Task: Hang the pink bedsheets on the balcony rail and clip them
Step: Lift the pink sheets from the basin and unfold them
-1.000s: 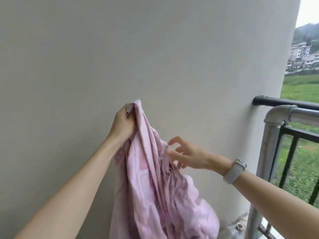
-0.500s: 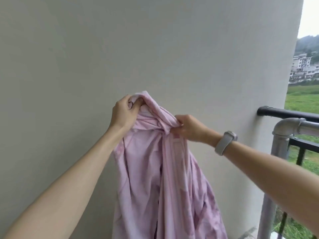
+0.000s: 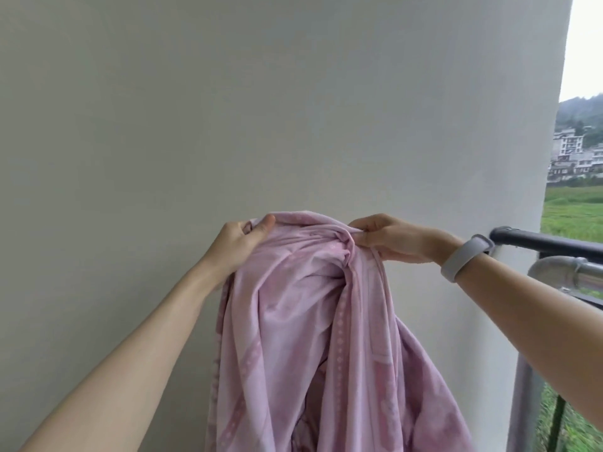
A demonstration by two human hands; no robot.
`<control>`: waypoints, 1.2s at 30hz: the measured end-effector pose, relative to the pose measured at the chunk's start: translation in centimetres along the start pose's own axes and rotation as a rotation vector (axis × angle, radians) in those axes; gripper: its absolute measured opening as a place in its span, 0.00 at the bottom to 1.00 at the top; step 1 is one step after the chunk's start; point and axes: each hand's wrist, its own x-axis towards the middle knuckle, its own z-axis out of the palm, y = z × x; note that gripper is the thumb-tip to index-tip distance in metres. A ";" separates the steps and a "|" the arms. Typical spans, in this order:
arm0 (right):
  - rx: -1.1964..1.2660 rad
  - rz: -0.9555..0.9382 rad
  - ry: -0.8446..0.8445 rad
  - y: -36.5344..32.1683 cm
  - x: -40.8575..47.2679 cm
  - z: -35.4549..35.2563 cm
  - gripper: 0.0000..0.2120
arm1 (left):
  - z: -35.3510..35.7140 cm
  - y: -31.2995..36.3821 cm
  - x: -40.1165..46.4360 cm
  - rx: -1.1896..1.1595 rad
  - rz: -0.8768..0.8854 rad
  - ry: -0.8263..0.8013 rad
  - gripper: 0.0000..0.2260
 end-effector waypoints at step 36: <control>-0.473 0.021 0.547 15.3 -3.1 9.6 0.09 | 5.0 -10.3 -16.6 0.963 0.535 -0.284 0.15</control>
